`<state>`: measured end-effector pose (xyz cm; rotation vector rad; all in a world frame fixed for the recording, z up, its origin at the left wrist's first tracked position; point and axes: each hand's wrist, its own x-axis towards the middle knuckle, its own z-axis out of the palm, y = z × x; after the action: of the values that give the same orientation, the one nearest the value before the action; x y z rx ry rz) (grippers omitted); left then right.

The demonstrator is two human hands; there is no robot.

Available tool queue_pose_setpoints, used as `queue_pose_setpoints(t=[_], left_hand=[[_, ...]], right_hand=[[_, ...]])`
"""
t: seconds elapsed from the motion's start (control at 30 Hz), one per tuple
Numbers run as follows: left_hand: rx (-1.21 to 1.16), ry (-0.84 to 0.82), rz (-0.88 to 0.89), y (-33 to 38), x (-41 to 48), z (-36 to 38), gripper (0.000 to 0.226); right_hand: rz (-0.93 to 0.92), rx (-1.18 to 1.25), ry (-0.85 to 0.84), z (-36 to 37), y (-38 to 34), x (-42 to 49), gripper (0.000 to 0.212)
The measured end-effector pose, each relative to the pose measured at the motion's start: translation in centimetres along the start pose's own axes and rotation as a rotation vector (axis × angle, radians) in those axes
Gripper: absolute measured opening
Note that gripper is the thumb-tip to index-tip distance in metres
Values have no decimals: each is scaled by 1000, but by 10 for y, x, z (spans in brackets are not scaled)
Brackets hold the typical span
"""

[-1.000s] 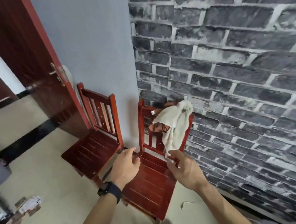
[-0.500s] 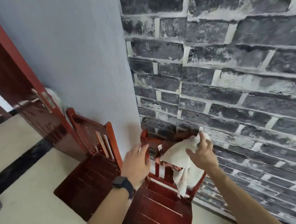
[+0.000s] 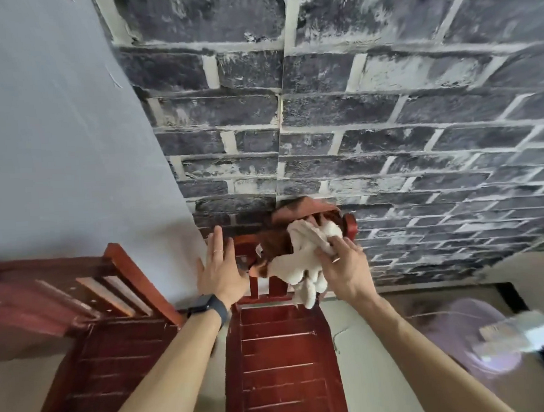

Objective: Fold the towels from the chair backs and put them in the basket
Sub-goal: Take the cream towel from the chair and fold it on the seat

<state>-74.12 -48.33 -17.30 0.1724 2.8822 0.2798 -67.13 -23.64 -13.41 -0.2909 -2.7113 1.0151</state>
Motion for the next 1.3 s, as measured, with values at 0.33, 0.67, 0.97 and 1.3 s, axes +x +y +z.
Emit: queue_pose_setpoints(t=[0.33, 0.67, 0.97, 1.3], left_hand=[[-651, -527, 442, 46, -85, -41, 74], [-824, -398, 320, 30, -154, -46, 36], [-1168, -403, 28, 16, -212, -89, 26], [-1733, -286, -205, 11, -232, -103, 37]], right_hand=[[135, 243, -67, -27, -39, -112, 29], [193, 332, 20, -72, -29, -163, 32], [79, 347, -297, -74, -50, -209, 54], [254, 966, -495, -71, -114, -235, 30]])
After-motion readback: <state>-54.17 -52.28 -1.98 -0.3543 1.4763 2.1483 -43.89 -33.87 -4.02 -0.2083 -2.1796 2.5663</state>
